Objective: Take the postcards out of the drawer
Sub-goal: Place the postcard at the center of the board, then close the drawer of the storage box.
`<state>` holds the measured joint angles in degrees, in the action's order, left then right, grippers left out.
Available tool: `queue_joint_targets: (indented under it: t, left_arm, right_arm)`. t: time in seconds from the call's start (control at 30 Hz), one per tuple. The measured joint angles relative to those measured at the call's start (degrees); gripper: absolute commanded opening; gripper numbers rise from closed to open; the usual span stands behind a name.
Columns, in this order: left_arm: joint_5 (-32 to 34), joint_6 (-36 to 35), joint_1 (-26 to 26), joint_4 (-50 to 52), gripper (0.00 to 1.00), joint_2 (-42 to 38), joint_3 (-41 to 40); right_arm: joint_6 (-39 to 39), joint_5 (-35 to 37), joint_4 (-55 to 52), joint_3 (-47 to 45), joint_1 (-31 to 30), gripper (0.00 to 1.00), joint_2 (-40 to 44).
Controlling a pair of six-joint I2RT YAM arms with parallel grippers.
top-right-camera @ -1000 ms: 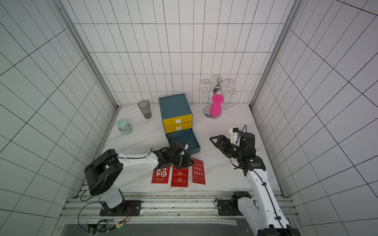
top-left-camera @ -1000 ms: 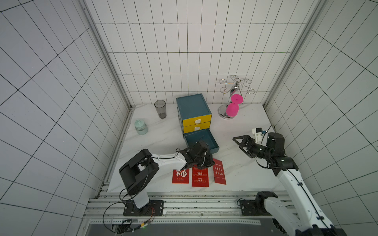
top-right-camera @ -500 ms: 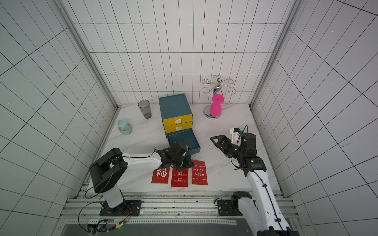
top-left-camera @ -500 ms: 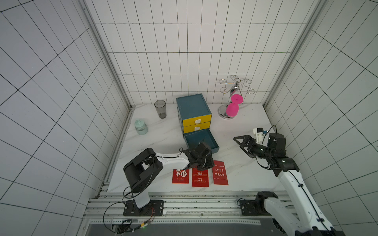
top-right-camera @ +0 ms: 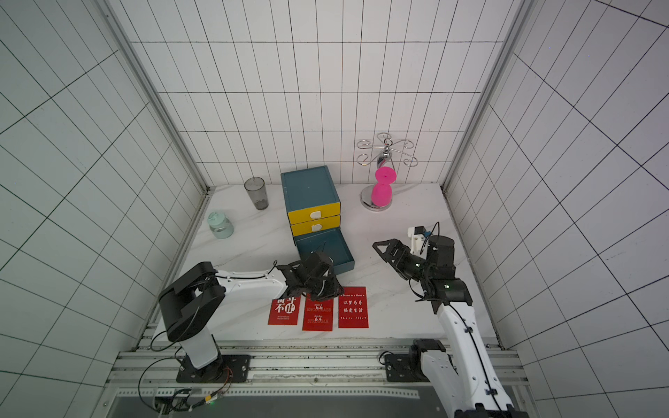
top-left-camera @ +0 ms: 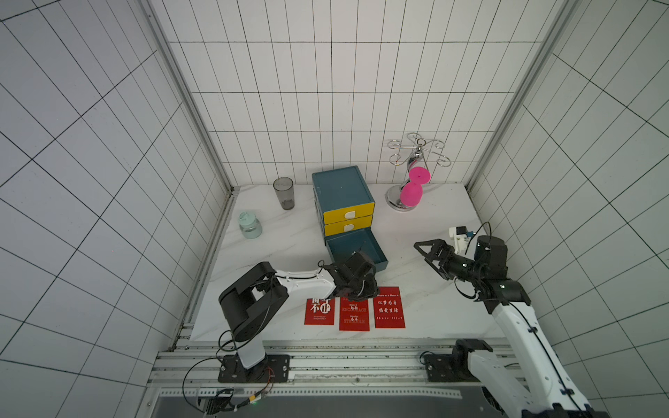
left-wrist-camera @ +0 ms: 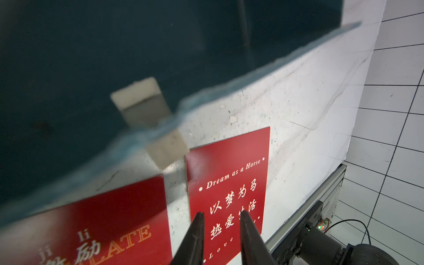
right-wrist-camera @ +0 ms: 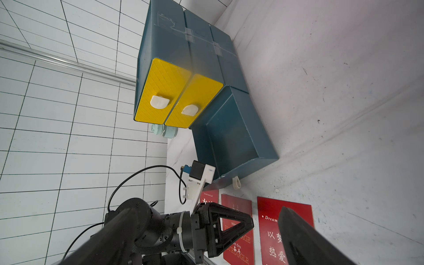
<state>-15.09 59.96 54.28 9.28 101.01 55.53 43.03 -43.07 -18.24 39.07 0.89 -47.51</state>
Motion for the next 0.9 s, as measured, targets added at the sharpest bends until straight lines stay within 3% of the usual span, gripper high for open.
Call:
queue_joint_targets:
  t: [0.27, 0.47, 0.6, 0.77, 0.9]
  left_arm:
    - [1.44, -0.96, 0.0, 2.1, 0.29, -1.88, 0.0]
    - [4.33, -4.22, -1.57, 5.6, 0.34, -10.19, 0.0]
    - [5.57, -7.65, -6.34, 7.76, 0.39, -16.28, 0.28]
    - [6.95, -15.72, -14.88, 11.26, 0.41, -19.69, 4.33]
    - [8.2, -23.69, -18.56, 12.76, 0.43, -19.69, 11.26]
  right_arm:
    - [-0.26, -0.35, -1.2, -0.02, 0.24, 0.99, 0.0]
    - [-1.86, -0.33, -4.81, -2.08, 0.26, 0.99, 1.36]
    - [-2.08, -0.42, -6.82, -6.45, 0.24, 1.0, 2.97]
    - [0.57, -0.81, -4.94, -12.46, -0.76, 0.86, 3.48]
    - [5.53, 0.83, 1.14, -15.67, -5.7, 0.78, 2.01]
